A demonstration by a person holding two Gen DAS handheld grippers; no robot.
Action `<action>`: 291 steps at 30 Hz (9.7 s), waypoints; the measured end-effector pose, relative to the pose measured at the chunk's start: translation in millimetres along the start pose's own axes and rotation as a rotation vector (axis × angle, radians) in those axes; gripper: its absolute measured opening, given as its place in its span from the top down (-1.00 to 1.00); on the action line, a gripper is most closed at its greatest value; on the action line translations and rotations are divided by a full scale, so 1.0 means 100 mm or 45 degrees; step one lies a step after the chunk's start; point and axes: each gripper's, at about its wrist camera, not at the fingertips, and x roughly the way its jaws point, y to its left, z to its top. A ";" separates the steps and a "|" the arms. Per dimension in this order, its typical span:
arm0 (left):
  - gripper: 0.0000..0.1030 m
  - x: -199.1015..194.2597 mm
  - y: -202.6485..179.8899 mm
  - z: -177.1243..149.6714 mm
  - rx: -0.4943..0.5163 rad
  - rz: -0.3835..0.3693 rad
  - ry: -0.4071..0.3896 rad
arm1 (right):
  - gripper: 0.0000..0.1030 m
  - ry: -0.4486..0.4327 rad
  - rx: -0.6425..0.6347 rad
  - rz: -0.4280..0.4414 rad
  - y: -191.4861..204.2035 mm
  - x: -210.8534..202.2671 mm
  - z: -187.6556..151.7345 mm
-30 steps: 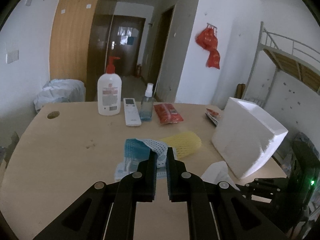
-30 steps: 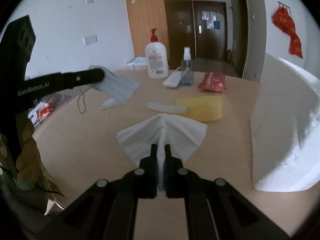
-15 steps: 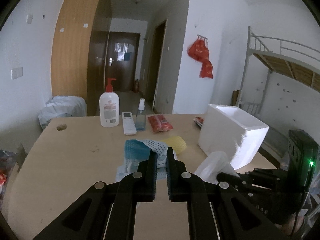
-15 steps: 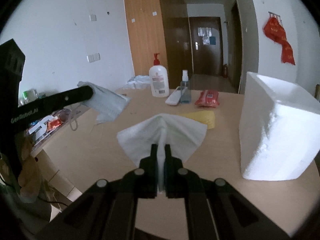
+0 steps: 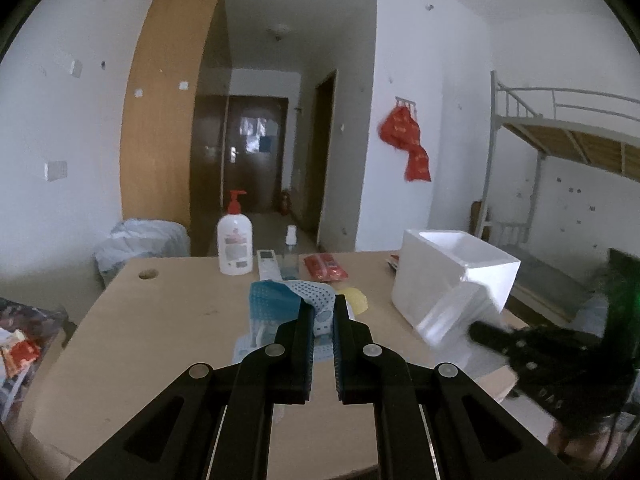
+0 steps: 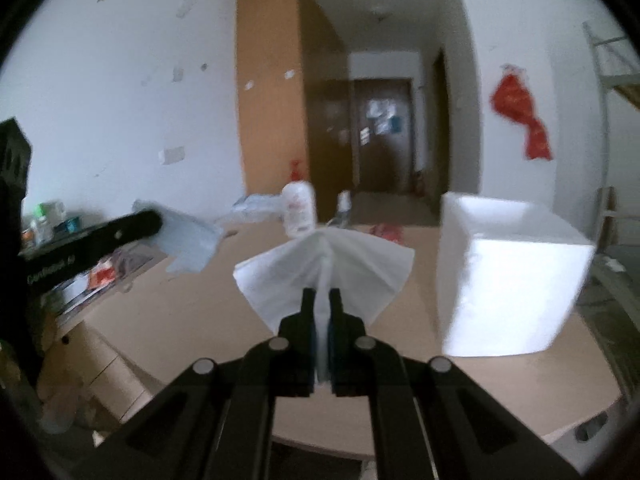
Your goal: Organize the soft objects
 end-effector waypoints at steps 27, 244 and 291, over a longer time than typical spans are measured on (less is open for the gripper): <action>0.83 0.31 -0.69 -0.03 0.104 -0.093 -0.009 | 0.87 -0.180 0.067 -0.571 -0.43 -0.42 -0.14; -1.00 1.23 0.64 0.02 -0.099 0.235 0.162 | -1.00 0.186 -0.001 -0.103 -0.01 1.40 0.14; -0.98 2.69 0.73 0.05 -0.139 0.173 0.438 | -0.99 0.537 0.082 -0.063 -0.63 2.53 0.20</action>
